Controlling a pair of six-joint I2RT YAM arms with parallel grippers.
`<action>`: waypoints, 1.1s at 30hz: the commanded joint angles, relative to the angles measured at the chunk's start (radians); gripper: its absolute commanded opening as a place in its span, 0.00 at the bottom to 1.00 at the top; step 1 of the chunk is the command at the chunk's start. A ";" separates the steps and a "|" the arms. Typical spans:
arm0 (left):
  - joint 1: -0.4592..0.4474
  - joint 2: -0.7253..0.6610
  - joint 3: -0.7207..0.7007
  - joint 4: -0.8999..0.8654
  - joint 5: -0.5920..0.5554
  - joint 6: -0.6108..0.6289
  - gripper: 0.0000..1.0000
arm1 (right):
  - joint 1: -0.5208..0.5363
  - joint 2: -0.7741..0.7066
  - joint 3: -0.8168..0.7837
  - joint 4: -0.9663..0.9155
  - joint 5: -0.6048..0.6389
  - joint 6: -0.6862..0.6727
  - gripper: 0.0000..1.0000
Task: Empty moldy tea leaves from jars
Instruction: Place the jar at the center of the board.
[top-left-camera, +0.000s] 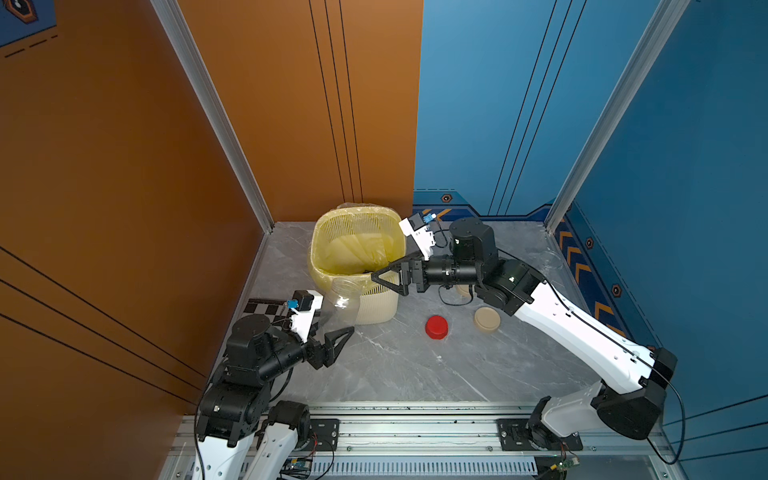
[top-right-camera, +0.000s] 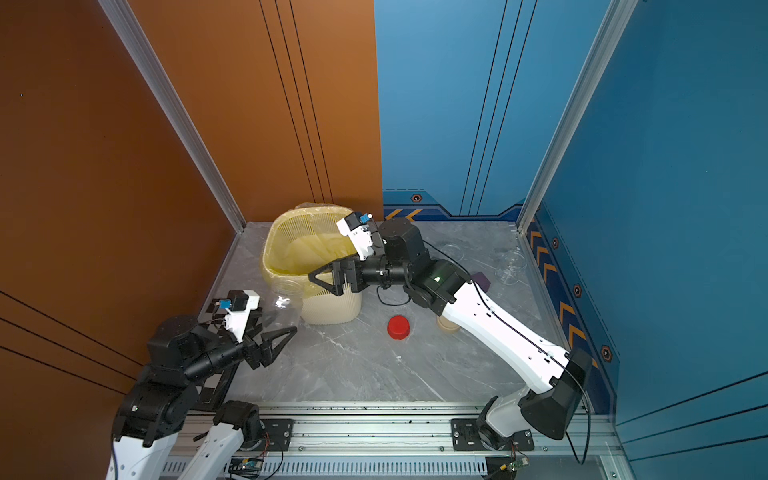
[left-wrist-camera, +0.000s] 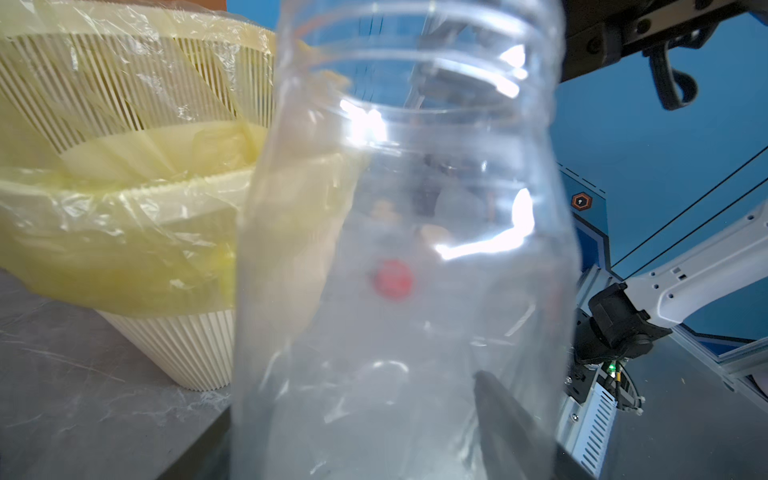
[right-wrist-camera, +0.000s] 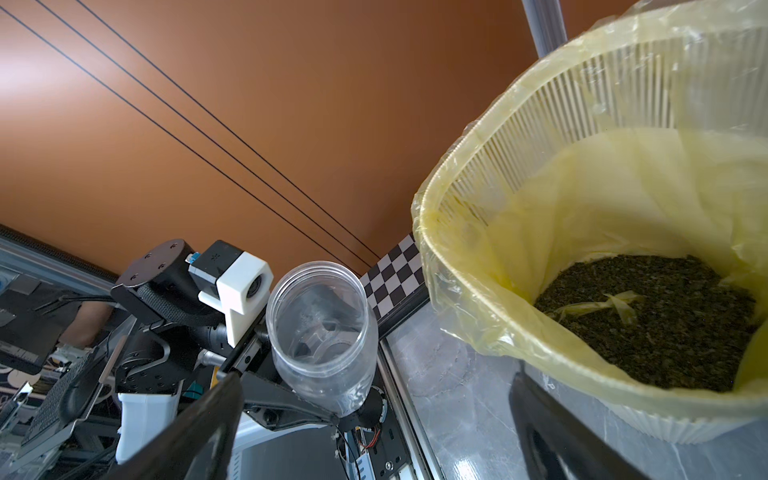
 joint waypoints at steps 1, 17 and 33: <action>-0.010 -0.019 -0.030 0.065 0.044 -0.047 0.69 | 0.032 0.026 0.036 0.024 -0.031 -0.038 1.00; -0.061 -0.014 -0.065 0.133 0.036 -0.100 0.69 | 0.117 0.121 0.104 0.012 -0.042 -0.072 1.00; -0.104 -0.018 -0.084 0.156 0.020 -0.125 0.70 | 0.142 0.158 0.135 0.006 -0.013 -0.089 0.81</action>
